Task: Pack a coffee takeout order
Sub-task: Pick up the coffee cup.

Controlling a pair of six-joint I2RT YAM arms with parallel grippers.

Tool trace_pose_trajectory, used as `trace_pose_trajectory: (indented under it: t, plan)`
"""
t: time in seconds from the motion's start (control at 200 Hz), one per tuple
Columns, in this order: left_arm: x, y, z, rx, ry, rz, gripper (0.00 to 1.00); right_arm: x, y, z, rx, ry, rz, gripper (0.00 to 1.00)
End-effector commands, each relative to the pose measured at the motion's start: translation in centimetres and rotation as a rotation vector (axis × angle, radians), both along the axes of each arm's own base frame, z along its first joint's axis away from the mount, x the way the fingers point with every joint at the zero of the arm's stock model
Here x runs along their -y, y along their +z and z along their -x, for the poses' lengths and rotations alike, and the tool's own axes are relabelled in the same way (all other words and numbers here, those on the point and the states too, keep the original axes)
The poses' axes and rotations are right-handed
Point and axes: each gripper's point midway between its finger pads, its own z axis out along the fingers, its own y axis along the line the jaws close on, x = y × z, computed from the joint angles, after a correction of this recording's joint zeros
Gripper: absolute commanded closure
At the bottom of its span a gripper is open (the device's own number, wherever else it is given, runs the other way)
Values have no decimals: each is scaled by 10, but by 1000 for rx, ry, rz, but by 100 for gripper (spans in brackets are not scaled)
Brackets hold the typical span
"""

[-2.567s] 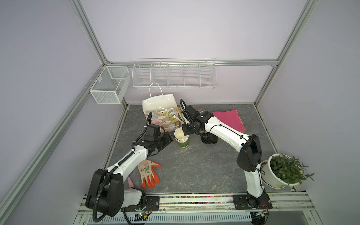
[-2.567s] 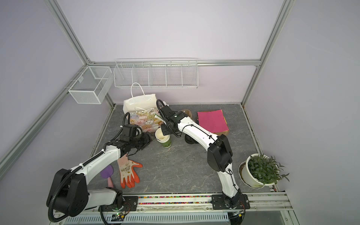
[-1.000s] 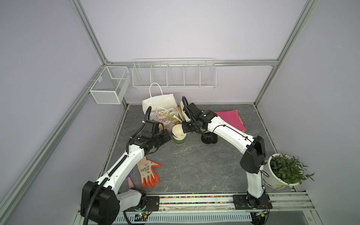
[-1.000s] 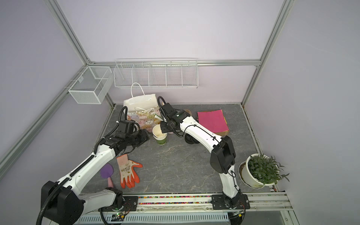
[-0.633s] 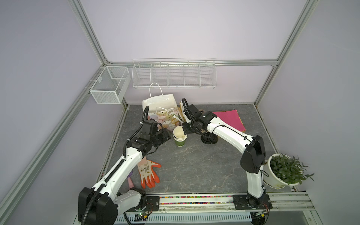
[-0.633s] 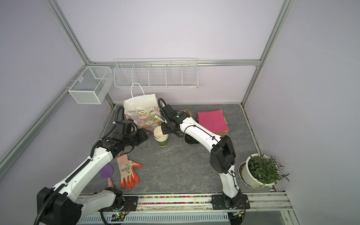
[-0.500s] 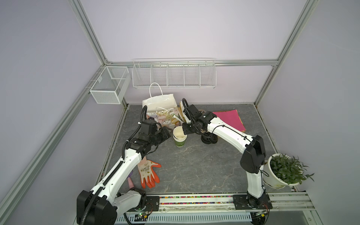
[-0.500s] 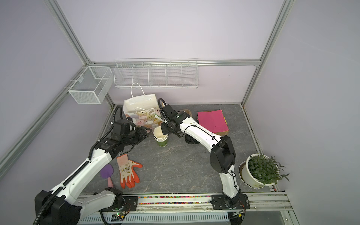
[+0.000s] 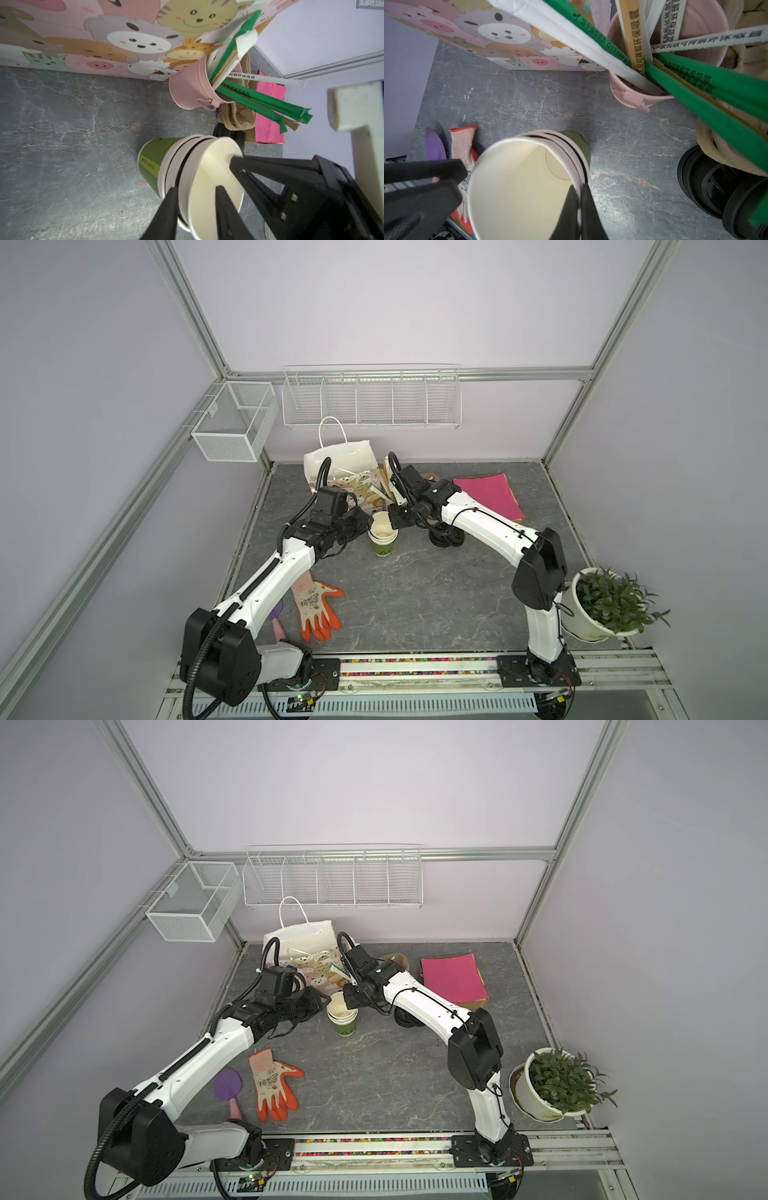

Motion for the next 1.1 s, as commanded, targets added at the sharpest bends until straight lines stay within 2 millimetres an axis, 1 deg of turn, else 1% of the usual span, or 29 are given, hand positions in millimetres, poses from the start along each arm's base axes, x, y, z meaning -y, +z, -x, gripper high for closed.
trace_pose_trajectory:
  t: [0.0, 0.11, 0.28, 0.31, 0.465, 0.615, 0.915, 0.945, 0.995, 1.094]
  plan:
    - [-1, 0, -1, -9, -4, -49, 74, -2, 3, 3, 23, 14, 13, 93]
    - [-2, -4, -1, -24, -13, -95, 80, -1, 4, 4, 30, 17, 19, 93]
    - [-11, -11, -1, -34, 1, -159, 83, -3, 8, 4, 31, 28, 11, 93]
    - [-11, -13, -1, -36, 0, -160, 84, -4, 8, 4, 30, 30, 8, 93]
    - [-8, -17, -2, -47, -6, -154, 94, -6, 8, 5, 23, 38, -1, 93]
    - [-4, -18, -4, -50, -11, -145, 98, -9, 9, 7, 17, 50, -13, 93]
    - [0, -13, -5, -39, -16, -127, 100, -13, 10, 9, 9, 64, -29, 93]
    - [0, -13, -5, -38, -14, -125, 100, -13, 11, 9, 11, 64, -30, 91]
    - [-1, -11, -5, -33, -8, -121, 100, -12, 13, 8, 18, 64, -30, 81]
    - [-3, -8, -5, -22, 7, -117, 100, -9, 20, 7, 34, 57, -34, 66]
